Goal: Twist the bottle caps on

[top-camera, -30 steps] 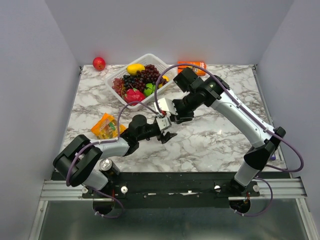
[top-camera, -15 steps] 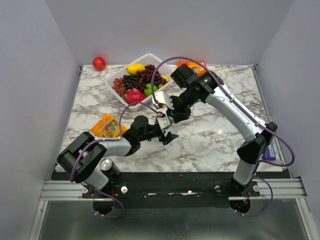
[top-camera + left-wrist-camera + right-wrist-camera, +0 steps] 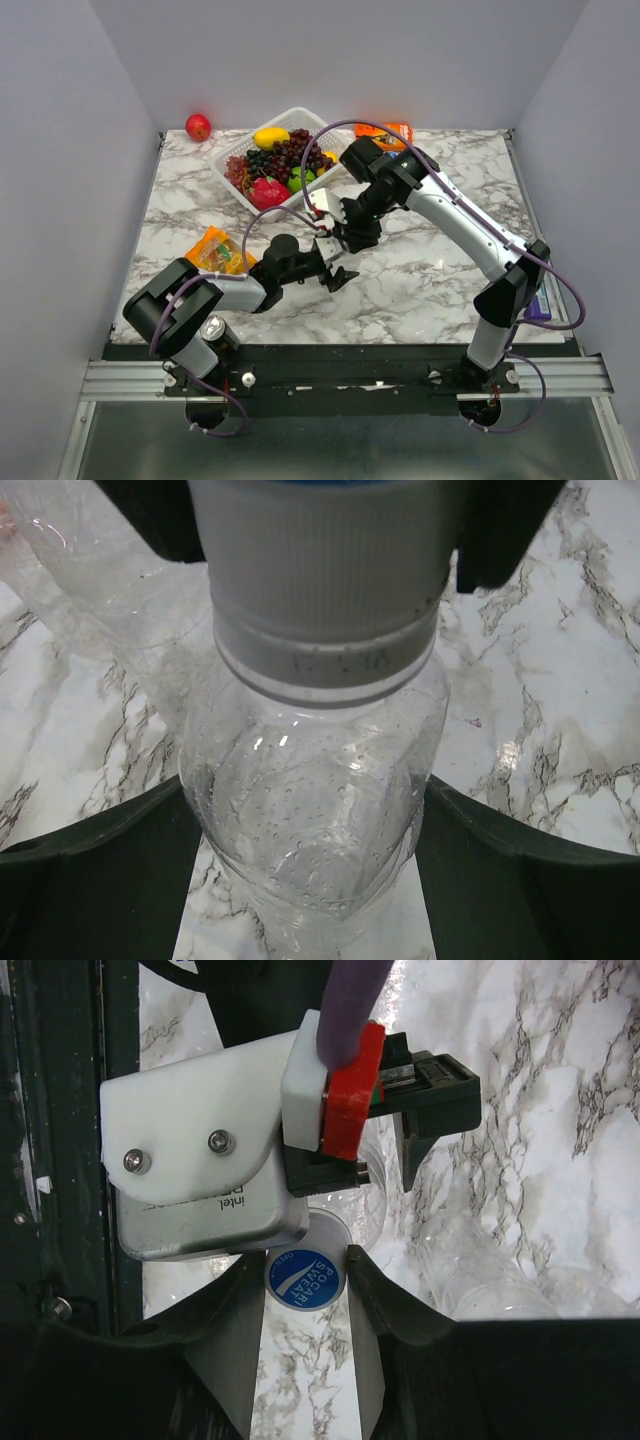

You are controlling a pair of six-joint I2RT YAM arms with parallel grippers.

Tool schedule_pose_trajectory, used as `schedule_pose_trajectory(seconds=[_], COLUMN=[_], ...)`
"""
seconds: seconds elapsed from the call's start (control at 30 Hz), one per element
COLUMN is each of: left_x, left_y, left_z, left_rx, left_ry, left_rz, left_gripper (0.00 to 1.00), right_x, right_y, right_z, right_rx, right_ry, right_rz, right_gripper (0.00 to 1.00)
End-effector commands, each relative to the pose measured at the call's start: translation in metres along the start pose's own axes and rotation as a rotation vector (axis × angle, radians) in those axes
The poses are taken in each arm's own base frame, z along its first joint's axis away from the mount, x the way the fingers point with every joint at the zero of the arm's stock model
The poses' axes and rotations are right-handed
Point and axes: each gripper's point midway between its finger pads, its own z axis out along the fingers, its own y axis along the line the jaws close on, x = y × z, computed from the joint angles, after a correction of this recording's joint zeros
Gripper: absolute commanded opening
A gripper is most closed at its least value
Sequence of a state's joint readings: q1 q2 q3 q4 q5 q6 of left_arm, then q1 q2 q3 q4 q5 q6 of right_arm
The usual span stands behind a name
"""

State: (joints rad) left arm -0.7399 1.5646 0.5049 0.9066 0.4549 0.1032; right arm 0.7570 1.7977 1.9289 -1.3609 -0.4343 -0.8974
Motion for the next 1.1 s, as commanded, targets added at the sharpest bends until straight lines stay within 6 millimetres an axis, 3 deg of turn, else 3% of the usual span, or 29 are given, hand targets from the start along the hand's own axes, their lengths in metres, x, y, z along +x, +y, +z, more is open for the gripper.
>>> schedule_pose_trajectory(seconds=[0.0, 0.33, 0.37, 0.83, 1.07], left_x=[0.002, 0.009, 0.009, 0.019, 0.019], left_y=[0.004, 0.010, 0.011, 0.011, 0.014], left_z=[-0.002, -0.006, -0.006, -0.014, -0.014], left_rx=[-0.040, -0.074, -0.079, -0.098, -0.111], left_ry=[-0.010, 0.015, 0.018, 0.055, 0.057], left_rz=[0.016, 0.026, 0.027, 0.038, 0.037], left_gripper=[0.88, 0.95, 0.99, 0.99, 0.99], right_x=[0.003, 0.001, 0.000, -0.004, -0.006], right_y=[0.015, 0.009, 0.008, 0.003, 0.001], right_z=[0.002, 0.008, 0.008, 0.005, 0.003], right_rx=[-0.070, -0.069, -0.067, -0.045, -0.030], right_ry=[0.001, -0.008, -0.010, -0.017, -0.025], right_rz=[0.069, 0.078, 0.079, 0.073, 0.075], right_gripper=[0.46, 0.53, 0.54, 0.60, 0.70])
